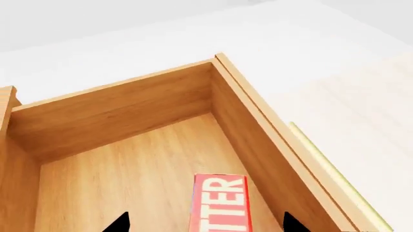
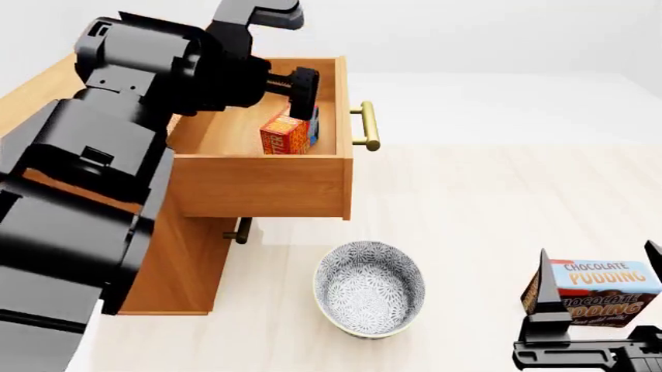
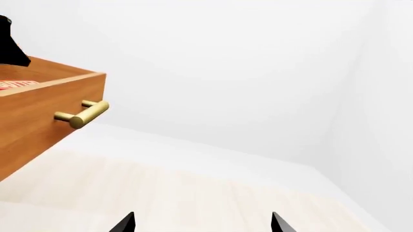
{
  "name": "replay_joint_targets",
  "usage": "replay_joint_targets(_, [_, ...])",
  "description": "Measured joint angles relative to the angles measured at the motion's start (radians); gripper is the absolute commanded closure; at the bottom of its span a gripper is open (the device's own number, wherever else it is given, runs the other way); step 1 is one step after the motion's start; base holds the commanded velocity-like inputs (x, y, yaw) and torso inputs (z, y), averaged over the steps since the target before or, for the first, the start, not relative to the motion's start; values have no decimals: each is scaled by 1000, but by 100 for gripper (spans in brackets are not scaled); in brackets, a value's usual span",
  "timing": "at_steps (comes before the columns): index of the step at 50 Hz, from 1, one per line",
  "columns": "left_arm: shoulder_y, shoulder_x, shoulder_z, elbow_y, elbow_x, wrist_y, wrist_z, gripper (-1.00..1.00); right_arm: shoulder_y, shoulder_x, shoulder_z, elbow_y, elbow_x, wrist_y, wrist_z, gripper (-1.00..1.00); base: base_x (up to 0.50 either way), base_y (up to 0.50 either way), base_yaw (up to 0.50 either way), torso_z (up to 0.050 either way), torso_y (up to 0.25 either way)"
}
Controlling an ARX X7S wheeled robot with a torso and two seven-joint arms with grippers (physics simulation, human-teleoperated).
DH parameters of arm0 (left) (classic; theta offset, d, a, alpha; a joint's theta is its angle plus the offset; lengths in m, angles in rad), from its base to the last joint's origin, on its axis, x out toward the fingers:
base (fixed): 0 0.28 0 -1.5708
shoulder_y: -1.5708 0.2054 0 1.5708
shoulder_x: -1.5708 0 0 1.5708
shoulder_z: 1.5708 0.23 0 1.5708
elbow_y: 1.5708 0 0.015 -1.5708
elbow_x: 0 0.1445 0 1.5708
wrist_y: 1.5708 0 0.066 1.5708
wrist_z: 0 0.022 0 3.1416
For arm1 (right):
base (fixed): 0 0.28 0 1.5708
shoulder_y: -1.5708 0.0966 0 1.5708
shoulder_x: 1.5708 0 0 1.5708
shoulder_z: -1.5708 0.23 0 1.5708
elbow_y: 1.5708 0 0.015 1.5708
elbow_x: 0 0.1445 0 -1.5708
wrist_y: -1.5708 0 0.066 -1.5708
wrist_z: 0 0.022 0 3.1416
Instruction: Put the butter at the back in the top drawer of the cabinet and close it.
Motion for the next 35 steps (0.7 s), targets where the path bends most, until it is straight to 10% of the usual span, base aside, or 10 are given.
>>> replay_joint_targets(11, [-54,0,20,0,-28,55,-32,-100,3,0,6,-15,1,13,3,-100,0,0,0,0,0])
replay_joint_targets(35, [-207,-4,443,86,-571,86,-279,-100,1,0,11,-45,-5,30,9,-100,0,0,0,0,0])
